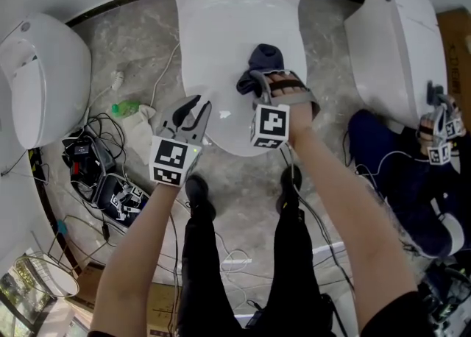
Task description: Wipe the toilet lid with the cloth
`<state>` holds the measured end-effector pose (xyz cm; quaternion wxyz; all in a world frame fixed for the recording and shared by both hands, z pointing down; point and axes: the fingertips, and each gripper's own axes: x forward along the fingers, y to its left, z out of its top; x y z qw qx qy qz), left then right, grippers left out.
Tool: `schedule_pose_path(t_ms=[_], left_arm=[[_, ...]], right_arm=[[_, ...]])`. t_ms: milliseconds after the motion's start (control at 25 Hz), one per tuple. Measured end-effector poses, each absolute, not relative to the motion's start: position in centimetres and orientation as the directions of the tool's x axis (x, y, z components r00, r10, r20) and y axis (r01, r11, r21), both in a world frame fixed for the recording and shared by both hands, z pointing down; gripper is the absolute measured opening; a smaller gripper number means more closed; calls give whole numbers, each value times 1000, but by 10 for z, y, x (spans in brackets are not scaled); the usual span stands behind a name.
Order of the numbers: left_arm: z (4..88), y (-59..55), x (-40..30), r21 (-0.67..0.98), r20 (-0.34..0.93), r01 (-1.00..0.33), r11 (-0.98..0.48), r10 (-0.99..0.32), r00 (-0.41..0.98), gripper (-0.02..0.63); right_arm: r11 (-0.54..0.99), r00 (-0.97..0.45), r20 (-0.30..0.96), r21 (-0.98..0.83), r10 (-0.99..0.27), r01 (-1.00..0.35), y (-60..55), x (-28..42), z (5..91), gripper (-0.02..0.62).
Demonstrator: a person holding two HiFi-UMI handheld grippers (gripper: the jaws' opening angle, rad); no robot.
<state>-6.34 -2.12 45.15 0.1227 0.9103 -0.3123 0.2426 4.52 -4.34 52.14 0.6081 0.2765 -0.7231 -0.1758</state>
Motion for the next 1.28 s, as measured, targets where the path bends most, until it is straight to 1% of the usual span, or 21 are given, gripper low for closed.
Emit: schedule_pose_path(t_ms=[480,680,1000,1280], left_arm=[[455,-12,-43,77,519,-607,-791,-488,702,92],[456,-14,-43,78,523,-604,-793,-483,702,91],[462,-11,-44,89,532,-599,-796,-471,704,92],[462,-14,-47,93,529,-603,-792,-474,704,92]], right_arm=[[811,-140,804,545,-578,-213,32,35,524,91],[827,-157,817,522,-555,-206,59,28,528,91],[841,-180,829,487,-530,-234,99,15,529,91],[863,-189,847,460,-497,-209,131,13,534,91]])
